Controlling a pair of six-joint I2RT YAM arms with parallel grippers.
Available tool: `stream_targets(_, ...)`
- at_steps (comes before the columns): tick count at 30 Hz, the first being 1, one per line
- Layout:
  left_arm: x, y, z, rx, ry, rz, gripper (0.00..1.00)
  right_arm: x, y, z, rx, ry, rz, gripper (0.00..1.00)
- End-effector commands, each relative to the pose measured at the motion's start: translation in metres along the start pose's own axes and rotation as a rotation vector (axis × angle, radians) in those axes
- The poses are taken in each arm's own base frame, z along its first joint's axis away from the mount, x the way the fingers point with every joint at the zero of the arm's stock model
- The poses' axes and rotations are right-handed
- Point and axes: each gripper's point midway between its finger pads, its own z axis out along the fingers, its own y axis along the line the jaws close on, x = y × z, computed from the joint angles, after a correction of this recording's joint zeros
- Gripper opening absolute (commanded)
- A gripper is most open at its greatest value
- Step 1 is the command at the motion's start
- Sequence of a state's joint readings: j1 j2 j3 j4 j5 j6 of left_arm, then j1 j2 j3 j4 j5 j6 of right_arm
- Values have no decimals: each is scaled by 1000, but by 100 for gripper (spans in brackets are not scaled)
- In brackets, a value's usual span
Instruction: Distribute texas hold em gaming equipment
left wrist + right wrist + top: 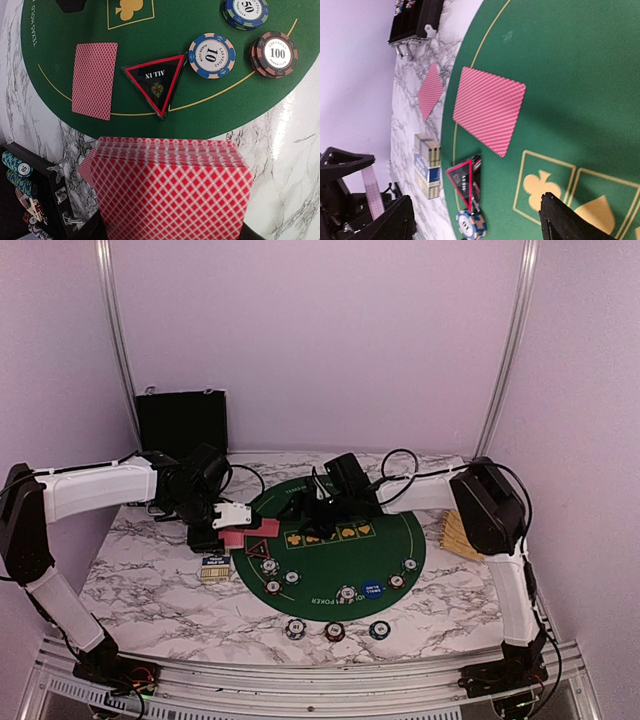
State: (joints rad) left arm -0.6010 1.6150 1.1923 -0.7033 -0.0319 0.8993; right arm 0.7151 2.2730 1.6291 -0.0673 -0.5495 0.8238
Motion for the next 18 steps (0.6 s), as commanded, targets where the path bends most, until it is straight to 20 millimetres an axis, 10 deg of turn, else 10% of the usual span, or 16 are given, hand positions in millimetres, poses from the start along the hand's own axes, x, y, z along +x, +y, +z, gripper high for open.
stream_targets(1, -11, 9, -12, -12, -44, -29, 13, 14, 65, -13, -238, 23, -7, 86)
stream_targets(18, -18, 16, -20, -30, -61, -42, 13, 58, 120, 8, -421, 137, 6, 85)
